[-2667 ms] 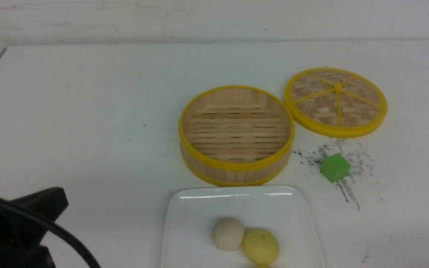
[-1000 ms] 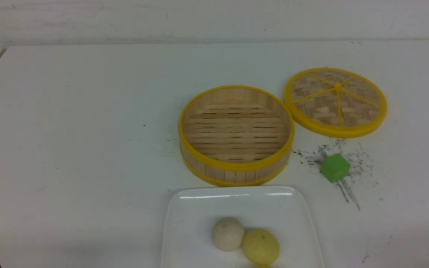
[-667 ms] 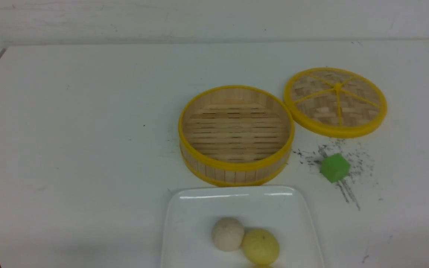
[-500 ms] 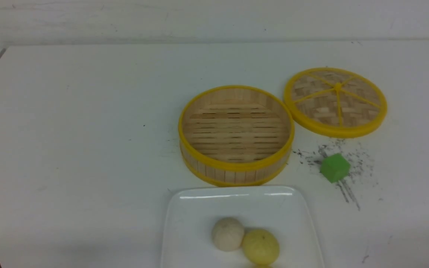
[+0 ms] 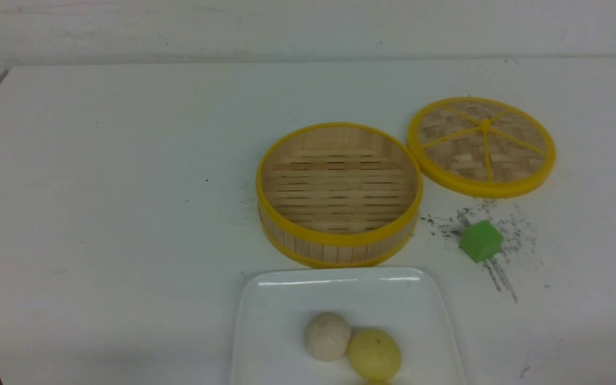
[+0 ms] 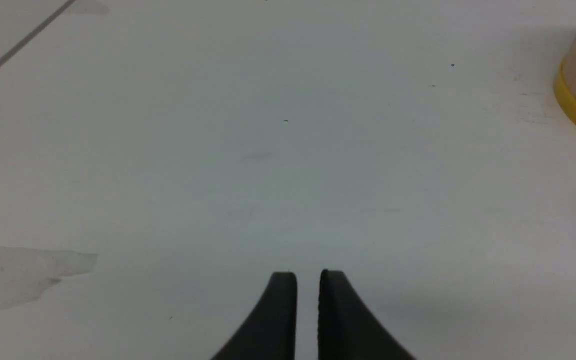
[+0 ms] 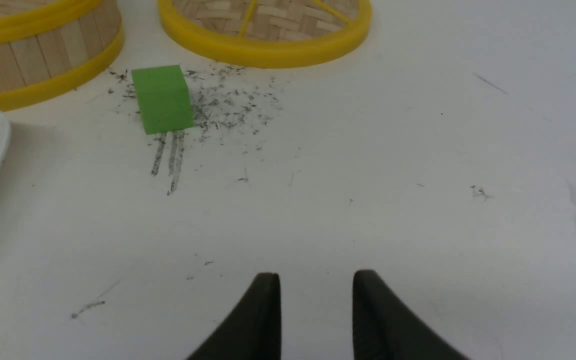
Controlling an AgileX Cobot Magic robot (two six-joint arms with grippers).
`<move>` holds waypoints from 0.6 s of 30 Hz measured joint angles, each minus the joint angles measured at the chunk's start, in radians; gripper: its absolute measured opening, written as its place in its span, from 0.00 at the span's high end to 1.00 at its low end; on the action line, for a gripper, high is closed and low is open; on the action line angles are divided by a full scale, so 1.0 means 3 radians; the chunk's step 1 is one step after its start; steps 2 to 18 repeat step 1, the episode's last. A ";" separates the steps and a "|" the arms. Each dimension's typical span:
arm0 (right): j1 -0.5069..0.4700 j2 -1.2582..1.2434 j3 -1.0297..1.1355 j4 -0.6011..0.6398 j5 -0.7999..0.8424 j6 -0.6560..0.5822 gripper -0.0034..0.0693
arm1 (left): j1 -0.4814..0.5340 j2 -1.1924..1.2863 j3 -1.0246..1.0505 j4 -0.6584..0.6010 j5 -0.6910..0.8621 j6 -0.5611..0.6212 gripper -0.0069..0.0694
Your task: Put the steamed buns into the plate on the white tablecloth.
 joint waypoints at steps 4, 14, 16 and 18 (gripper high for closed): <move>0.0000 0.0000 0.0000 0.0000 0.0000 0.0000 0.63 | 0.0000 0.0000 0.0000 -0.0001 0.0000 0.0000 0.77; 0.0000 0.0000 0.0000 0.0000 0.0000 0.0000 0.63 | 0.0000 0.0000 0.0000 -0.0001 0.0000 0.0000 0.77; 0.0000 0.0000 0.0000 0.0000 0.0000 0.0000 0.63 | 0.0000 0.0000 0.0000 -0.0001 0.0000 0.0000 0.77; 0.0000 0.0000 0.0000 0.0000 0.0000 0.0000 0.63 | 0.0000 0.0000 0.0000 -0.0001 0.0000 0.0000 0.77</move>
